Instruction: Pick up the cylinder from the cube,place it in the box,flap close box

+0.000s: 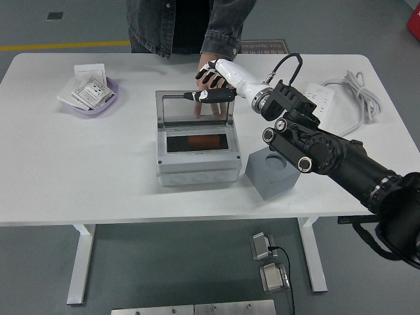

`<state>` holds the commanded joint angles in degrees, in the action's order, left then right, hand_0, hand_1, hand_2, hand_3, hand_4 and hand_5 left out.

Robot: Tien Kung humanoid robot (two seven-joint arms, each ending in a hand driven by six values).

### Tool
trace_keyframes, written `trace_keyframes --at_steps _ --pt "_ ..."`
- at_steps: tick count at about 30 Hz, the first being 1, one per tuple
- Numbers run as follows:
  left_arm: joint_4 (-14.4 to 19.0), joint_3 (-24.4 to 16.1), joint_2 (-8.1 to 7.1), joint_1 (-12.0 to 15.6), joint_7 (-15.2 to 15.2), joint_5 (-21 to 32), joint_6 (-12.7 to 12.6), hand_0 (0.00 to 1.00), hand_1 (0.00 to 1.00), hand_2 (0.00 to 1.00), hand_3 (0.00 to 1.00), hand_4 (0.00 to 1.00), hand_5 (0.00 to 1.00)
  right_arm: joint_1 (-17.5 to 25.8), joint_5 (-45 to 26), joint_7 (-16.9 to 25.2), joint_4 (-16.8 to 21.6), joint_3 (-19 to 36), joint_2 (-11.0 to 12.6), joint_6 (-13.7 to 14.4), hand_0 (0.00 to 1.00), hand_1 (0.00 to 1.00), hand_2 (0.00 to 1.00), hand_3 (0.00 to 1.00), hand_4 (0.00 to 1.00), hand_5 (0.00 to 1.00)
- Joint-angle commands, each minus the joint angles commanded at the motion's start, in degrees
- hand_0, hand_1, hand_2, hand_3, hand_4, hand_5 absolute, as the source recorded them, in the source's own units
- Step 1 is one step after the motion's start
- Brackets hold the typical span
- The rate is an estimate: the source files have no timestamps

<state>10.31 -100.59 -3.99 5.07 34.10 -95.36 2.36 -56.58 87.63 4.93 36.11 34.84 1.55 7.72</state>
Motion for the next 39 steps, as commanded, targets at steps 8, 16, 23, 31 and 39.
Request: trace_keyframes --at_steps 8,16,23,31,39 --pt "0.0 0.1 0.07 0.0 -0.1 0.1 0.0 0.702 0.707 0.646 0.691 0.747 0.531 0.8 -0.5 0.0 1.9 -1.6 0.5 0.4 0.466 0.543 0.615 0.632 0.970 0.634" --pt "0.0 0.5 0.22 0.2 -0.3 0.7 -0.1 0.701 0.708 0.645 0.691 0.747 0.533 2.1 0.2 -0.8 6.9 -2.5 2.8 0.7 0.462 0.537 0.611 0.630 0.969 0.635" --pt "0.0 1.3 0.37 0.5 -0.5 1.5 -0.1 0.701 0.708 0.645 0.691 0.746 0.532 4.3 1.9 -1.5 13.6 -3.6 5.9 1.1 0.459 0.538 0.611 0.628 0.967 0.638" --pt "0.0 1.7 0.63 0.7 -0.7 1.7 -0.1 0.699 0.708 0.645 0.692 0.746 0.533 6.5 2.7 -2.0 19.7 -4.6 8.2 1.5 0.445 0.522 0.606 0.628 0.964 0.637" --pt "0.0 1.9 0.73 0.7 -0.8 1.9 0.0 0.699 0.708 0.646 0.691 0.746 0.534 7.5 2.6 -2.5 23.0 -5.2 8.5 1.7 0.443 0.525 0.604 0.626 0.961 0.635"
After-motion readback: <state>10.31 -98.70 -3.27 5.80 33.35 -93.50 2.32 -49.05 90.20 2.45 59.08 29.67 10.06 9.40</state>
